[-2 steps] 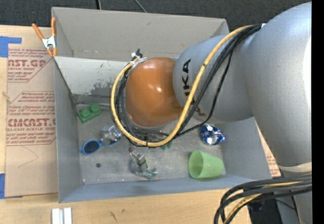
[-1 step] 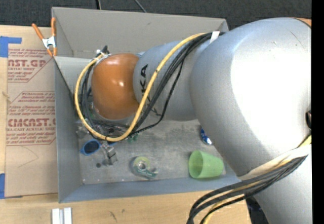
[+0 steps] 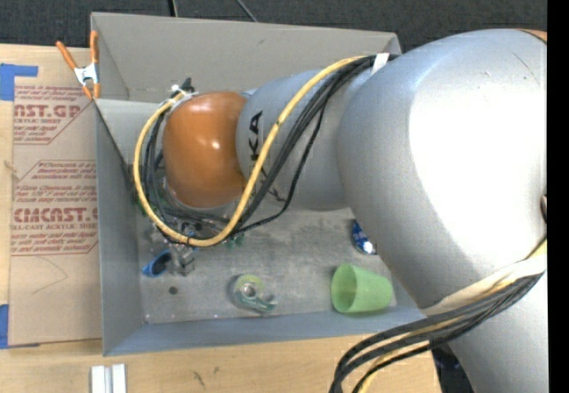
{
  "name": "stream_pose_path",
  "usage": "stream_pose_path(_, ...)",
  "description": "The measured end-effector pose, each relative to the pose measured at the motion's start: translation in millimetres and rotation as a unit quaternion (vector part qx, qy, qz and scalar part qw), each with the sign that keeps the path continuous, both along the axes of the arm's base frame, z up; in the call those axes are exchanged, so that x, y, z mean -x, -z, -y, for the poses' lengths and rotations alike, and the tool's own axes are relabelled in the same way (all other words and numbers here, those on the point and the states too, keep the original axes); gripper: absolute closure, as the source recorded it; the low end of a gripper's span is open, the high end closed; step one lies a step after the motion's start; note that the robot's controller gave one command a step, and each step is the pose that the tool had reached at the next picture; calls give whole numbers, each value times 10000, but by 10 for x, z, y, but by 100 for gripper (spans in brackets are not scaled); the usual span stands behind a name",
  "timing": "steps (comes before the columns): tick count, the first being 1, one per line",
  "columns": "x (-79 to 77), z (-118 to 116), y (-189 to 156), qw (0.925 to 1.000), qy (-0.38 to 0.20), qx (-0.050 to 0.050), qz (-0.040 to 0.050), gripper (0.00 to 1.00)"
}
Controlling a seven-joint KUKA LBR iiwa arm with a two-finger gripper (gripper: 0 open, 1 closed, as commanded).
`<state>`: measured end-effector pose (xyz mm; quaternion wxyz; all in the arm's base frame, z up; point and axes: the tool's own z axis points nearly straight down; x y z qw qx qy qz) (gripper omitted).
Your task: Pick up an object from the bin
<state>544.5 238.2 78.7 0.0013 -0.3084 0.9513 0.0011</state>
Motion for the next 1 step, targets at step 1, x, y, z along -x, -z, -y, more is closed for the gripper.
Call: stream_pose_path(1, -252, 80, -1439, 9998, -205, -8, 52, 100)
